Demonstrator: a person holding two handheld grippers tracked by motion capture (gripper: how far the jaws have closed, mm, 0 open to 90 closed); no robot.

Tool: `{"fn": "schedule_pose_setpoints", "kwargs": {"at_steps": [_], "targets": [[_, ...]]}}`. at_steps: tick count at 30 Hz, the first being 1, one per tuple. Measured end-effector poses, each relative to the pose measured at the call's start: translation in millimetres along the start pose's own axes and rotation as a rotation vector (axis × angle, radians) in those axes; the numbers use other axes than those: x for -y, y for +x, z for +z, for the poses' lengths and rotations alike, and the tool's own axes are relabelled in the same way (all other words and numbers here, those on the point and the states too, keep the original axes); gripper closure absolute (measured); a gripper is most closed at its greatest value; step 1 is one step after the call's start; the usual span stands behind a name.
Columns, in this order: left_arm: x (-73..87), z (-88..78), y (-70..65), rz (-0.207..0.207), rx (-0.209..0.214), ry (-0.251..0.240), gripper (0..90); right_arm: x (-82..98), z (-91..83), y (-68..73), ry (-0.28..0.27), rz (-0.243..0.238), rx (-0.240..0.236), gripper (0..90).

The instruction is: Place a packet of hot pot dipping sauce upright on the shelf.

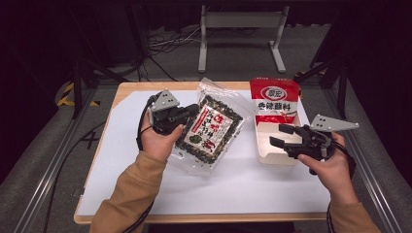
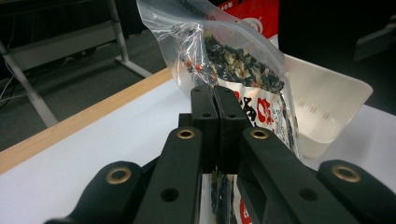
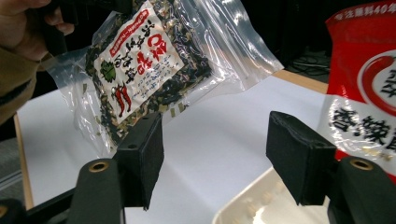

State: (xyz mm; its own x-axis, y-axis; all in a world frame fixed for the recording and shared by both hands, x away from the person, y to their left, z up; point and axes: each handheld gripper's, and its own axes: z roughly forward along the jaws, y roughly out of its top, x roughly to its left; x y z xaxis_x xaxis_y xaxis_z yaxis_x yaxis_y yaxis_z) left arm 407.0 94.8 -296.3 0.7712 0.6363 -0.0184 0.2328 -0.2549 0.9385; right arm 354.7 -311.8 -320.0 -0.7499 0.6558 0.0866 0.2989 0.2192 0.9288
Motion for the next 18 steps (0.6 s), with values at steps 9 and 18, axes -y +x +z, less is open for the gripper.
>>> {"fn": "schedule_pose_setpoints", "kwargs": {"at_steps": [9,18], "targets": [[0.9,-4.2,-7.5,0.015,0.016,-0.022,88.6,5.6,25.8,6.1,0.031,0.063,-0.038,35.2],[-3.8,-10.4,-20.8,0.043,0.038,-0.046,88.6,13.3,56.5,6.7,0.050,0.111,-0.062,31.5]]}}
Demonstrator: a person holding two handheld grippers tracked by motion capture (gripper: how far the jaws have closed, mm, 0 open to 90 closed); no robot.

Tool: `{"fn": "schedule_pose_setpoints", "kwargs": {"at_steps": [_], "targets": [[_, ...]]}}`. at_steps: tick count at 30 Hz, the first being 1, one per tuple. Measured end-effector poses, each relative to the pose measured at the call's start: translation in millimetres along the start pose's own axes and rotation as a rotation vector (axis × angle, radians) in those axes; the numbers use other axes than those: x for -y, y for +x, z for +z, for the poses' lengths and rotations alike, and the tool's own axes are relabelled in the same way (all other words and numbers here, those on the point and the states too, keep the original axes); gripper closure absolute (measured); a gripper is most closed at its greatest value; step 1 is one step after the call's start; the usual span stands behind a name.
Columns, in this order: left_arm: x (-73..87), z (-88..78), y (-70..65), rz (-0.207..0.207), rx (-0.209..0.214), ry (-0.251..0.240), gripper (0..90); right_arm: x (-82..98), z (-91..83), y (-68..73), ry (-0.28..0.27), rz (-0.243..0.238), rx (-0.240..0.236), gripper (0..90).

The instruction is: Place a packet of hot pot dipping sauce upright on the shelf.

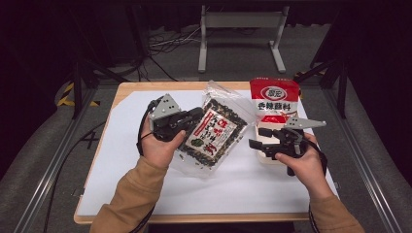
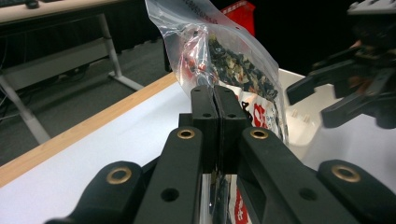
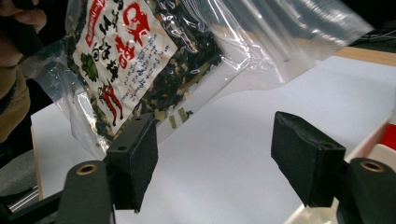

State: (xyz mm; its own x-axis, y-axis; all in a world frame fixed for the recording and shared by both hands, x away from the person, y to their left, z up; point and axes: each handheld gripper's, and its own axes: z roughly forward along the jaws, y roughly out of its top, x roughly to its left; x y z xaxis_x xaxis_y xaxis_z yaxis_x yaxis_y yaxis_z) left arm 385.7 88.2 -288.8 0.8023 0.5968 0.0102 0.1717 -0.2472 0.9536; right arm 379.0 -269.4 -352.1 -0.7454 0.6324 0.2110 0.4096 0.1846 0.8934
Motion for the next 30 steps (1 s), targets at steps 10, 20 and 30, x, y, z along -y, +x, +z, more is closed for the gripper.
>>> {"fn": "schedule_pose_setpoints", "kwargs": {"at_steps": [10,20,30], "targets": [[-1.3,-1.8,-6.1,0.006,0.051,-0.023,88.5,-2.9,17.7,6.3,-0.022,0.015,-0.058,30.6],[2.5,2.0,-11.1,0.004,0.108,-0.050,88.4,-7.8,23.4,12.6,-0.075,0.026,-0.119,33.9],[4.9,3.9,-11.0,0.003,0.103,-0.034,87.9,-14.3,14.9,21.3,-0.047,-0.062,-0.250,69.6]]}}
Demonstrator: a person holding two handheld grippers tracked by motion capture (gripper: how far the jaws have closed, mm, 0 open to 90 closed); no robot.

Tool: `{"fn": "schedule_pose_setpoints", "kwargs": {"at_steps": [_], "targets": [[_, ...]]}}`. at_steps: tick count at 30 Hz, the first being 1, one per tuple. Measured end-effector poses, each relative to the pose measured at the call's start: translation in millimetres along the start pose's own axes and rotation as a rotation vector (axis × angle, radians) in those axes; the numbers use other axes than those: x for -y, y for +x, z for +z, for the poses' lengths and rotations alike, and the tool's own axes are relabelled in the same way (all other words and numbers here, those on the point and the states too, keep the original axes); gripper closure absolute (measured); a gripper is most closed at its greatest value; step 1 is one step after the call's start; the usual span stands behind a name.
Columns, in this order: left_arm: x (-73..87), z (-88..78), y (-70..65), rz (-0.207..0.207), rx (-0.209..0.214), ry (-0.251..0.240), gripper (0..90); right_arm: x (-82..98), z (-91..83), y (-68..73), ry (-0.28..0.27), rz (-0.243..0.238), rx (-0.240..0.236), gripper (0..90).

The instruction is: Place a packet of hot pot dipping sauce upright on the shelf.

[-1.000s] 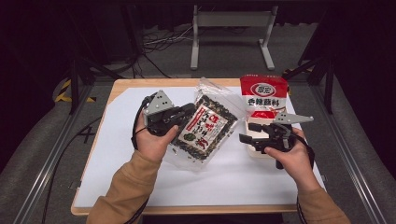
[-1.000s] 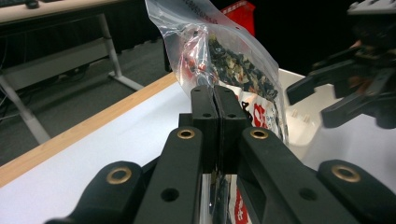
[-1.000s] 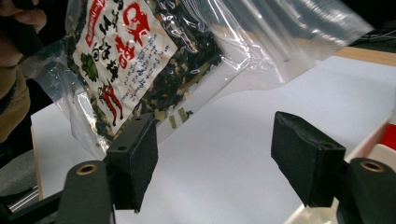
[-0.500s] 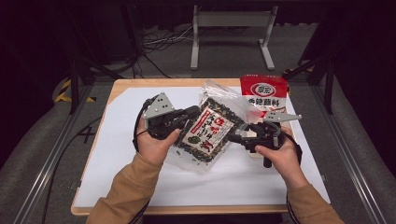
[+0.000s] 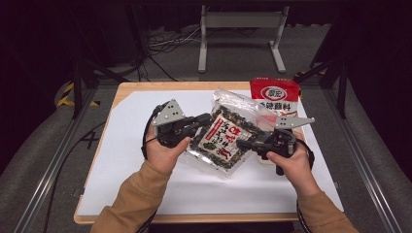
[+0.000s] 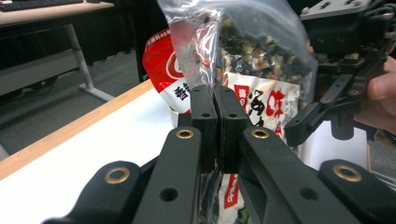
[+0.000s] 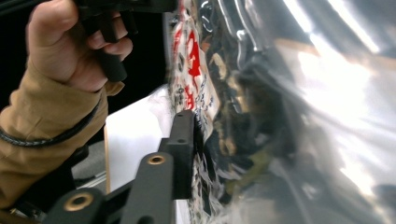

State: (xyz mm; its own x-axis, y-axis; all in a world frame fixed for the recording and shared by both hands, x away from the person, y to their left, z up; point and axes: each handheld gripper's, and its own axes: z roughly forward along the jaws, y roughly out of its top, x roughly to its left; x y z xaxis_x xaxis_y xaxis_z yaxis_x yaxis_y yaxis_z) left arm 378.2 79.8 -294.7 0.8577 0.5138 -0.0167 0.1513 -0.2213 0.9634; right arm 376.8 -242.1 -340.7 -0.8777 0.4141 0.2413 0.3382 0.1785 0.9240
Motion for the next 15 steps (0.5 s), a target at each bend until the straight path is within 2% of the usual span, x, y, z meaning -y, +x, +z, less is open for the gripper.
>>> {"fn": "schedule_pose_setpoints", "kwargs": {"at_steps": [3,8,9,11,13,15], "targets": [[-0.6,-1.1,0.9,0.002,0.006,-0.001,87.8,-1.0,-2.1,-0.3,-0.006,0.008,-0.048,74.1],[-1.9,-2.8,2.1,-0.003,0.028,-0.008,87.3,-3.5,-5.6,1.6,-0.006,-0.002,-0.058,74.9],[-2.5,-4.7,1.9,-0.020,0.045,-0.012,85.5,-5.3,-7.6,2.4,-0.003,-0.004,-0.069,75.0],[-3.2,-8.0,1.6,-0.025,0.050,-0.016,81.5,-7.8,-10.1,3.5,0.006,-0.015,-0.075,75.0],[-4.0,-9.6,1.6,-0.019,0.054,-0.014,79.5,-9.4,-11.4,4.4,0.010,-0.023,-0.079,75.0],[-5.0,-12.8,1.7,-0.020,0.055,-0.007,73.0,-12.8,-14.2,6.9,0.022,-0.039,-0.075,75.0]]}}
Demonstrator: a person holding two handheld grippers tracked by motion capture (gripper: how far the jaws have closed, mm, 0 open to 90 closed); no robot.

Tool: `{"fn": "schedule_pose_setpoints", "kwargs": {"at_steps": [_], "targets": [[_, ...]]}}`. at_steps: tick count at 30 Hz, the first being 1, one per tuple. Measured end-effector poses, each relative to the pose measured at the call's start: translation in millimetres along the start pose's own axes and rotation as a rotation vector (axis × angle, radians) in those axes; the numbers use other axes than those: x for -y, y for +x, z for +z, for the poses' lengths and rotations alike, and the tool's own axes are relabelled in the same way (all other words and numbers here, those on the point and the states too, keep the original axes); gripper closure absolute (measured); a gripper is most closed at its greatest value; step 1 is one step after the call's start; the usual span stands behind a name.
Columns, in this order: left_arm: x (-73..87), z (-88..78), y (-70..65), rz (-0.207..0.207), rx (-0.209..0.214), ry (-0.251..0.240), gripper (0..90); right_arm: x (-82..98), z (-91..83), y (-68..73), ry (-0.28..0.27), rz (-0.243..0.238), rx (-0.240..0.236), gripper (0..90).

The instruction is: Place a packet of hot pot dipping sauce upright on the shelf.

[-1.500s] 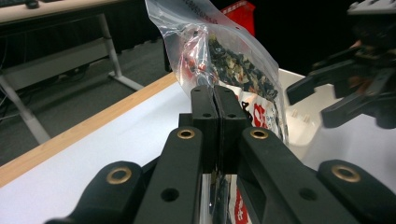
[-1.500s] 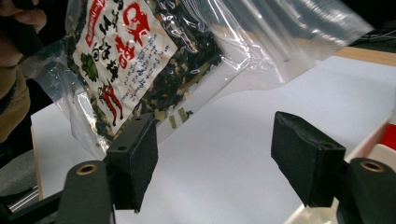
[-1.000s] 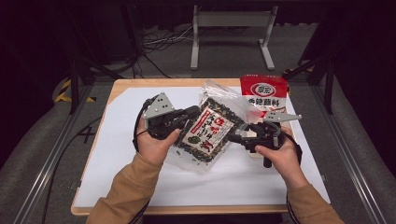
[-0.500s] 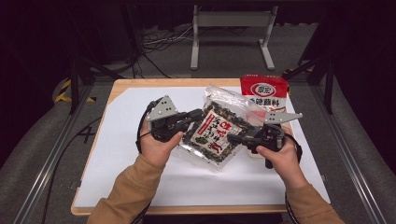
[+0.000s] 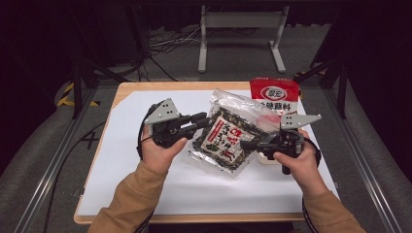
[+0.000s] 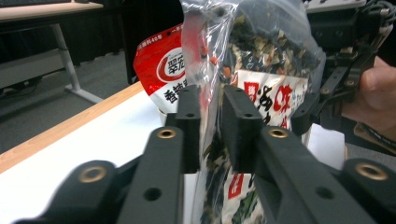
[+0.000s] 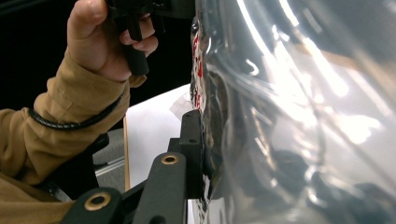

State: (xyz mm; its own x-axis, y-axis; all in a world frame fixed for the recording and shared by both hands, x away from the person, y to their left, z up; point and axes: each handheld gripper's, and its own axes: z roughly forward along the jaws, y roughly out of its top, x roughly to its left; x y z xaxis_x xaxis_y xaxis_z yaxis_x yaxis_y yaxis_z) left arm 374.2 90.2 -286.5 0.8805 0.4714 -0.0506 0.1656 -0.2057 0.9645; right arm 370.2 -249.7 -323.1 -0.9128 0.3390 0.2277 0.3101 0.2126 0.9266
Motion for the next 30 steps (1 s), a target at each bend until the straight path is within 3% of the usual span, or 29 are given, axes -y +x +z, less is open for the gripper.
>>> {"fn": "schedule_pose_setpoints", "kwargs": {"at_steps": [6,10,20,30], "targets": [[3.9,-6.4,4.1,-0.013,-0.010,0.028,63.1,-8.9,-13.9,2.4,0.029,-0.027,0.034,75.0],[10.3,-9.4,10.9,-0.021,-0.027,0.058,57.8,-19.8,-27.9,4.2,0.077,-0.048,0.088,74.9],[23.1,-20.4,22.8,-0.058,-0.076,0.083,55.9,-46.0,-50.3,9.3,0.137,-0.102,0.175,74.9],[26.9,-27.4,31.6,-0.068,-0.107,0.095,55.0,-74.4,-77.7,12.2,0.135,-0.146,0.238,74.9]]}}
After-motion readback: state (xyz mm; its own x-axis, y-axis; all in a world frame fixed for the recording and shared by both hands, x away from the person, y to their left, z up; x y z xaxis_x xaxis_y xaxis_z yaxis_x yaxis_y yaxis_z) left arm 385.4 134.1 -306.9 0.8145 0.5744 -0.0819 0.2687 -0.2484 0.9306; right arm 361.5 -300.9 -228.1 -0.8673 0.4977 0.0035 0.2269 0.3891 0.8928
